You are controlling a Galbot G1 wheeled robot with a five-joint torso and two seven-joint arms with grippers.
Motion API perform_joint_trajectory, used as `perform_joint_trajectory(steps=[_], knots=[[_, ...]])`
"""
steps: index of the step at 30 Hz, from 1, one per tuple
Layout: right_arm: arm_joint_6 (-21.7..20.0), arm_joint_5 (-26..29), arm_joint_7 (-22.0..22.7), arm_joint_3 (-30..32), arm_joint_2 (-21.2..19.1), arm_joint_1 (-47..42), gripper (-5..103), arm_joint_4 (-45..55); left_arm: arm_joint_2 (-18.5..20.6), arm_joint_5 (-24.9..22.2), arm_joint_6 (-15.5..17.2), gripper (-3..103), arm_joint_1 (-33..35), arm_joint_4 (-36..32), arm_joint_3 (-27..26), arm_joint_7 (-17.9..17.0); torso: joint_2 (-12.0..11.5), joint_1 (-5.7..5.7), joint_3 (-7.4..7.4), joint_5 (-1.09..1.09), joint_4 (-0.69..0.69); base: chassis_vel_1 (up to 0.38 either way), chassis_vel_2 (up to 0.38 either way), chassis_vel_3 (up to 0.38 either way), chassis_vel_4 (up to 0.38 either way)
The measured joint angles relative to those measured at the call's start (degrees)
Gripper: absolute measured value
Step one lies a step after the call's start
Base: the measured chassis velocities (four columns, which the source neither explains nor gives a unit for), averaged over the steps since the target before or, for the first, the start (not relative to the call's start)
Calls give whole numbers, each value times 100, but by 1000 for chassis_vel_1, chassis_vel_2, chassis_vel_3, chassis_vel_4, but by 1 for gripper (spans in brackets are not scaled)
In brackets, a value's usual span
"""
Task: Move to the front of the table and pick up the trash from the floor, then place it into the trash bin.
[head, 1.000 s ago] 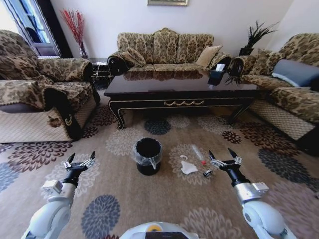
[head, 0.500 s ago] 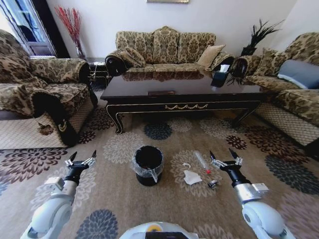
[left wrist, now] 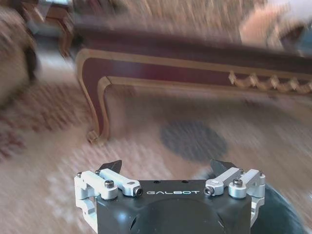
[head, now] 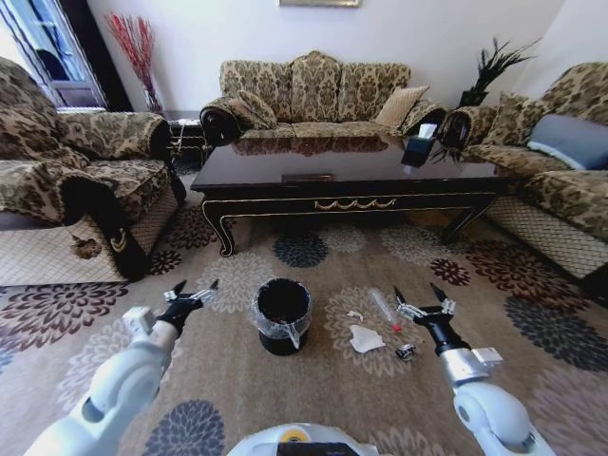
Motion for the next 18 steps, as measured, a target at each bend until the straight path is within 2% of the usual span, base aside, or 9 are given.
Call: perform_joint_trajectory(steps=[2, 4, 6, 8, 9, 14, 15, 18], knots=[[27, -36, -22, 0, 68, -41, 100, -6, 236, -650, 354, 100, -708, 77, 461, -470, 0, 0, 0, 0, -4, 0, 0, 0, 0], [29, -37, -21, 2, 88, -46, 100, -3, 271, -821, 451, 100, -935, 114, 611, -598, 0, 0, 0, 1, -4, 0, 0, 0, 0], [30, -39, -19, 15, 127, -50, 100, 14, 289, -1175, 611, 100, -1427, 239, 985, -897, 0, 0, 0, 0, -1, 0, 0, 0, 0], [31, -41, -15, 30, 129, -53, 100, 11, 234, -1539, 748, 100, -1864, 398, 1350, -1211, 0, 0, 0, 0, 2, 0, 0, 0, 0], [31, -41, -15, 30, 129, -53, 100, 11, 234, -1539, 748, 100, -1864, 398, 1350, -1211, 0, 0, 0, 0, 2, 0, 0, 0, 0], [29, -43, 30, 62, 179, -56, 100, 22, -40, -2591, 1077, 100, -2986, 964, 2321, -2040, 0, 0, 1, 1, -1, 0, 0, 0, 0], [29, -43, 30, 62, 179, -56, 100, 22, -40, -2591, 1077, 100, -2986, 964, 2321, -2040, 0, 0, 1, 1, -1, 0, 0, 0, 0], [26, -51, 45, 109, 233, -101, 100, 19, -298, -2935, 1117, 100, -3595, 1411, 2846, -2474, 0, 0, 1, 1, -1, 0, 0, 0, 0]])
